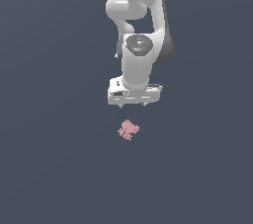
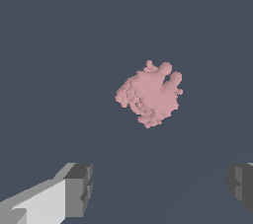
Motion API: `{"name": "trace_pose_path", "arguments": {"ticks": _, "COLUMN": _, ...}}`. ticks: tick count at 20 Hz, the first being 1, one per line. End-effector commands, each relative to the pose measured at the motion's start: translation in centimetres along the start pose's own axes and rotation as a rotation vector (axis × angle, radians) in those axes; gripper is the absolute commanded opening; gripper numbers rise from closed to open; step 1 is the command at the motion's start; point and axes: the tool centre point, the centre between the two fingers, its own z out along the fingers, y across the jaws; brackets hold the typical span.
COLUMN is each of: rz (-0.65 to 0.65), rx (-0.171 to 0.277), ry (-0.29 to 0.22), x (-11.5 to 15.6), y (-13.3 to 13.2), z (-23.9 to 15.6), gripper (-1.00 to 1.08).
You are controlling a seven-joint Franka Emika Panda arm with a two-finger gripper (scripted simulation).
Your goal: Pick up the object and move it to a goal position.
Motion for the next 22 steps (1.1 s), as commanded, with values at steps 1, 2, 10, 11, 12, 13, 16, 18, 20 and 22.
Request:
{"name": "trace_pose_path", "arguments": {"ticks": 1, "rz": 0.001, "rx": 0.000, "ry": 0.000, "x": 0.0, "y": 0.0, "z": 0.0, "gripper": 1.00}}
{"name": "trace_pose_path", "arguments": {"ticks": 2, "rz": 0.006, "rx": 0.000, "ry": 0.000, "x": 0.0, "y": 0.1, "z": 0.1, "gripper": 1.00}}
{"name": "trace_pose_path", "arguments": {"ticks": 10, "rz": 0.093, "rx": 0.006, "ry": 0.005, "x": 0.7, "y": 0.2, "z": 0.9, "gripper": 1.00}}
{"name": "trace_pose_path", "arguments": {"ticks": 11, "rz": 0.110, "rx": 0.007, "ry": 0.006, "x": 0.9, "y": 0.3, "z": 1.1, "gripper": 1.00}}
{"name": "trace_pose_path", "arguments": {"ticks": 12, "rz": 0.129, "rx": 0.008, "ry": 0.007, "x": 1.0, "y": 0.3, "z": 1.3, "gripper": 1.00}}
{"name": "trace_pose_path", "arguments": {"ticks": 13, "rz": 0.150, "rx": 0.009, "ry": 0.008, "x": 1.2, "y": 0.4, "z": 1.5, "gripper": 1.00}}
{"name": "trace_pose_path", "arguments": {"ticks": 16, "rz": 0.220, "rx": 0.013, "ry": 0.012, "x": 1.7, "y": 0.6, "z": 2.3, "gripper": 1.00}}
{"name": "trace_pose_path", "arguments": {"ticks": 18, "rz": 0.275, "rx": 0.016, "ry": 0.015, "x": 2.1, "y": 0.7, "z": 2.8, "gripper": 1.00}}
{"name": "trace_pose_path", "arguments": {"ticks": 20, "rz": 0.335, "rx": 0.018, "ry": 0.019, "x": 2.5, "y": 0.9, "z": 3.5, "gripper": 1.00}}
{"name": "trace_pose_path", "arguments": {"ticks": 22, "rz": 0.395, "rx": 0.021, "ry": 0.022, "x": 3.0, "y": 1.0, "z": 4.1, "gripper": 1.00}}
